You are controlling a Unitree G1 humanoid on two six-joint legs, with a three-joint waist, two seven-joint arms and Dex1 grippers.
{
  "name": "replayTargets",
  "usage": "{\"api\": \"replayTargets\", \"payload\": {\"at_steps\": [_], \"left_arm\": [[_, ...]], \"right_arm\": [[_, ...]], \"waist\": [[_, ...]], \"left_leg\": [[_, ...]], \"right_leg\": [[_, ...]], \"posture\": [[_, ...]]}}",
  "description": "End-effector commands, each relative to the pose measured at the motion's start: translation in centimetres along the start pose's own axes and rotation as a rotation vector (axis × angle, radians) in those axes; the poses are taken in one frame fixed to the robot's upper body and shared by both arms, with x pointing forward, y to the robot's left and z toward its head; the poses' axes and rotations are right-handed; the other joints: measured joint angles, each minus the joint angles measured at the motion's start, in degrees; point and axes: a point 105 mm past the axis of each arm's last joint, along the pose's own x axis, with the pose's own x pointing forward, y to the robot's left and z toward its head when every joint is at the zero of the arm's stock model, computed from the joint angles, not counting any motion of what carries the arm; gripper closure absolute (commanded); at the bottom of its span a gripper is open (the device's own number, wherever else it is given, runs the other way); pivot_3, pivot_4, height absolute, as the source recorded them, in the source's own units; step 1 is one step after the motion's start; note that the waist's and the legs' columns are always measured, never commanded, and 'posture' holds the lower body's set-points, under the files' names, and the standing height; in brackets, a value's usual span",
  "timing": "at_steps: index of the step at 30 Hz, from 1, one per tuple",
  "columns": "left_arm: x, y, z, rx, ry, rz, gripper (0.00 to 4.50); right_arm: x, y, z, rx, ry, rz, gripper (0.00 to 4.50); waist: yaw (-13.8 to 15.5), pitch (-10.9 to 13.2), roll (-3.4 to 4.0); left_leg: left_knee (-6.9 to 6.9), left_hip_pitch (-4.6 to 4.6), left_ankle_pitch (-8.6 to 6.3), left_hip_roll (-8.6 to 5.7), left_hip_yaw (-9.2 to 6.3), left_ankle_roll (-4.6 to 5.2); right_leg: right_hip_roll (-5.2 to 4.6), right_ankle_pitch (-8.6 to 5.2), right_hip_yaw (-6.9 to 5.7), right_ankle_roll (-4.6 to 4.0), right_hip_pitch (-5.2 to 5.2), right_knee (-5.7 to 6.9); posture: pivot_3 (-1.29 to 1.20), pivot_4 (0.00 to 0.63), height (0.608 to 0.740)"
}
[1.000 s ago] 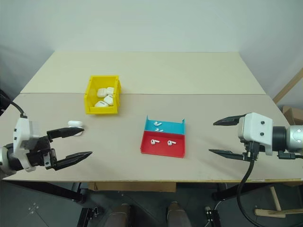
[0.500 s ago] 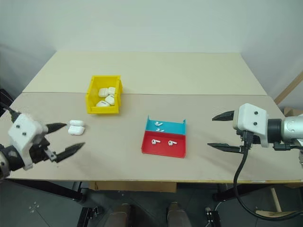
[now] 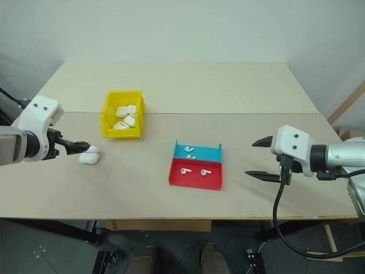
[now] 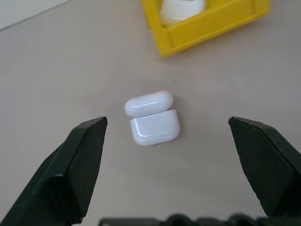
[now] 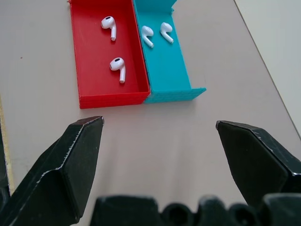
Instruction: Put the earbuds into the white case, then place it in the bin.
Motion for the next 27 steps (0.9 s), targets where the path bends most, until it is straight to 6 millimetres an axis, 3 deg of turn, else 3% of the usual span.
{"api": "replayTargets", "payload": {"at_steps": [1, 10, 19, 27], "left_arm": [[0.3, 1.2, -0.1, -0.052, 0.06, 0.043, 0.0], [2.7, 1.1, -1.1, -0.17, 0.175, 0.021, 0.0], [4.8, -0.5, -1.8, -0.18, 0.253, -0.019, 0.0], [5.9, -0.7, -2.0, -0.164, 0.274, 0.019, 0.0]], "right_arm": [[-0.4, -0.2, 0.5, -0.022, 0.01, -0.015, 0.06], [-0.8, -0.2, 0.4, 0.0, 0.035, 0.004, 0.06], [-1.1, -0.2, 0.2, 0.023, 0.055, -0.008, 0.06], [-1.2, 0.0, 0.1, 0.044, 0.065, -0.024, 0.06]], "waist": [[0.1, 0.0, 0.0], [0.27, 0.0, 0.0], [0.28, -0.01, -0.01], [0.4, -0.02, -0.02]], "left_leg": [[0.0, 0.0, 0.0, 0.0, -0.01, 0.0], [0.01, -0.01, 0.01, -0.03, -0.02, -0.02], [0.05, -0.06, 0.01, -0.06, -0.02, -0.02], [0.08, -0.06, 0.02, -0.08, -0.02, -0.03]], "right_leg": [[0.0, 0.0, 0.0, 0.0, 0.0, 0.0], [-0.01, 0.0, -0.01, 0.0, -0.03, 0.09], [-0.02, 0.0, -0.01, 0.0, -0.05, 0.07], [-0.03, -0.01, -0.01, 0.01, -0.03, 0.1]], "posture": [[0.0, 0.15, 0.74], [0.0, 0.15, 0.74], [0.0, 0.15, 0.74], [0.0, 0.15, 0.74]]}}
